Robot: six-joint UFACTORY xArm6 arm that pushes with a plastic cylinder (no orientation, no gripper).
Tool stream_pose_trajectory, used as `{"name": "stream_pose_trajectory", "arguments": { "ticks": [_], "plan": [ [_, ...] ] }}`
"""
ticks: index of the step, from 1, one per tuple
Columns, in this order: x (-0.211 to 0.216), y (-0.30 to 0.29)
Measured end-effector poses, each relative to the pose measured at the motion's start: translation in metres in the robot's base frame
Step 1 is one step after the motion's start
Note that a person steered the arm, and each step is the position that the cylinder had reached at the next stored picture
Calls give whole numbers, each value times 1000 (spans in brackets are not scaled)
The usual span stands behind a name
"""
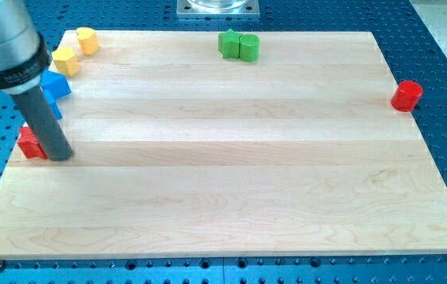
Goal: Move the arm towards the red circle
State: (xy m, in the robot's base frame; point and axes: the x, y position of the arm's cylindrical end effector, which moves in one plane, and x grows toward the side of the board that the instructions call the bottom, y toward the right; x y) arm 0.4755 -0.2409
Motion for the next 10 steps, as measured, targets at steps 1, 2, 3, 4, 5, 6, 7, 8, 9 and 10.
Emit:
{"name": "stream_pose_trajectory", "arguments": {
  "ticks": [1, 2, 3, 4, 5, 6, 7, 8, 9, 10],
  "plan": [
    [-2, 4],
    [-1, 103],
    [4, 257],
    [4, 421],
    [-1, 582],
    [-5, 586],
    [-6, 585],
    [-23, 586],
    [-44, 586],
    [-96, 582]
  ]
}}
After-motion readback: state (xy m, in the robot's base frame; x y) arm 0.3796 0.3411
